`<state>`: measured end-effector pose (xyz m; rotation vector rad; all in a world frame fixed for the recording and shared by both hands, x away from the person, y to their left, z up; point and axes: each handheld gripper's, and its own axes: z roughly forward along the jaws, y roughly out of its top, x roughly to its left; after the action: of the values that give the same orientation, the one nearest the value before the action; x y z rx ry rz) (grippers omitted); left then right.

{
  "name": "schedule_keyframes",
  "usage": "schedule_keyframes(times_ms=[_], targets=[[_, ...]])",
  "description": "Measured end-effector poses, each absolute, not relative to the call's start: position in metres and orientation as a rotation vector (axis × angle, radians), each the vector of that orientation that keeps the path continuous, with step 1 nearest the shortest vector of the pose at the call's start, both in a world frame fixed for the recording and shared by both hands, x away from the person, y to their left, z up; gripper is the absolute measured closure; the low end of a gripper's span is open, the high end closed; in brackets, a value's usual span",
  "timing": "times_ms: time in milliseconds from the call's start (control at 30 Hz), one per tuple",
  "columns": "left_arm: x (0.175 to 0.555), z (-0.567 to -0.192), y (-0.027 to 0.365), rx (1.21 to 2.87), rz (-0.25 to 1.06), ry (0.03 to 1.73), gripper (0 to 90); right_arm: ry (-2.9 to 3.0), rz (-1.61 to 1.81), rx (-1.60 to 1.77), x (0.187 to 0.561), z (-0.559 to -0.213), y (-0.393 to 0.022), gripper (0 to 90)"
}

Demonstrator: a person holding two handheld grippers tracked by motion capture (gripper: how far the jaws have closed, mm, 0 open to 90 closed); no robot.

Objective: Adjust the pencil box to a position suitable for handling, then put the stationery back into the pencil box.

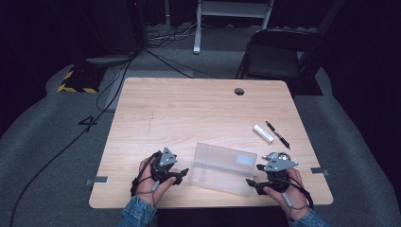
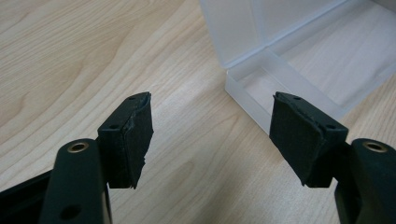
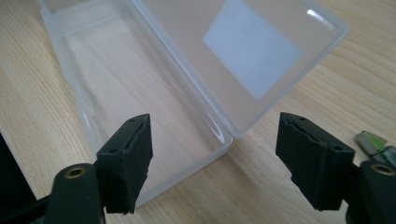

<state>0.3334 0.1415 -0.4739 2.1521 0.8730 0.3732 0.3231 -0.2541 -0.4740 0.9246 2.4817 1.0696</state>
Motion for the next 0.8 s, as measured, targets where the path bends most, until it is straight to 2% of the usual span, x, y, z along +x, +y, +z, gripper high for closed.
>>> schedule_keyframes(times_ms=[567,800], targets=[[0.336,-0.485,0.187,2.127,0.465,1.106,27.3,2.364,1.172,0.955,0.34,-0.444,-0.276,27.2],[0.335,-0.495,0.2,2.124,0.461,1.161,23.9,2.348,1.169,0.949,0.351,-0.432,-0.284,41.6]])
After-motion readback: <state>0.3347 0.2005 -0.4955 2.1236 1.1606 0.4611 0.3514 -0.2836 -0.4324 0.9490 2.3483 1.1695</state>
